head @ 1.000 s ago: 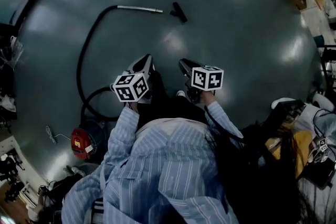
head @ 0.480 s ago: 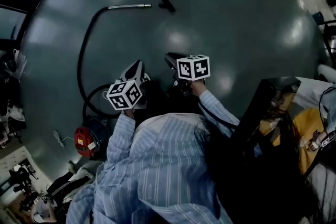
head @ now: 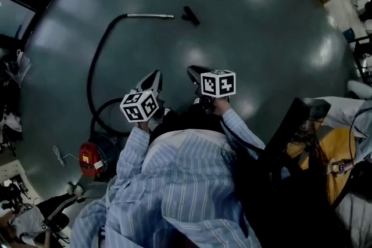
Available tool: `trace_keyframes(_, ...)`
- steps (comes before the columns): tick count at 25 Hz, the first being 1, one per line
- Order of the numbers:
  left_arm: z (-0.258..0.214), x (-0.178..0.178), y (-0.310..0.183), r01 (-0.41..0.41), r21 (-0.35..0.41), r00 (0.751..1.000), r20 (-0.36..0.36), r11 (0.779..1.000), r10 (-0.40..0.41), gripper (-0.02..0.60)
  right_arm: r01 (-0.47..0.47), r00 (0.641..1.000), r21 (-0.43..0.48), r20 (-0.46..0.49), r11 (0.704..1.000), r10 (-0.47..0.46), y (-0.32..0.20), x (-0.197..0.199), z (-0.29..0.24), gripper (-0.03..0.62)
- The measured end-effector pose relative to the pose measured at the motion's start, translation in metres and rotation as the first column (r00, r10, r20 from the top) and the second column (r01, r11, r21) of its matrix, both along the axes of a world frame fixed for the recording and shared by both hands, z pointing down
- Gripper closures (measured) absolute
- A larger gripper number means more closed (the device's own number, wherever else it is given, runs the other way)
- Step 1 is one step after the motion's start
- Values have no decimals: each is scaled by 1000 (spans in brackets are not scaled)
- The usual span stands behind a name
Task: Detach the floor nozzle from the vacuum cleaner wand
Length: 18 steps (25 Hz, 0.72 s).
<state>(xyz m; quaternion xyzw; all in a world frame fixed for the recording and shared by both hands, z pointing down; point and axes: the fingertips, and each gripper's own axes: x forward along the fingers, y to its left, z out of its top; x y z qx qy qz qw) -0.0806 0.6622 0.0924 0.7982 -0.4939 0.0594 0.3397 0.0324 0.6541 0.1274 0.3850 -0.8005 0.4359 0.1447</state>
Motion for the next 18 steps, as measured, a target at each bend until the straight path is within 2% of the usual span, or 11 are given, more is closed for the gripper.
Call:
trace_keyframes(7,6,-44,10,-41,1,999,4,999,41,575,13,1000,-11,-22,1000,-13,18,-49,4,539)
trace_keyframes(11,3,-48,8,-65,-4,998,9,998,65,575,4,1000,-23,5,1000,-4,19,-61,-2,540)
trace_keyframes(18,3,-49,2,-89,-16,996,0,996,89,575,-10,999,-15,-36,1000,9,17,-58,-4,545)
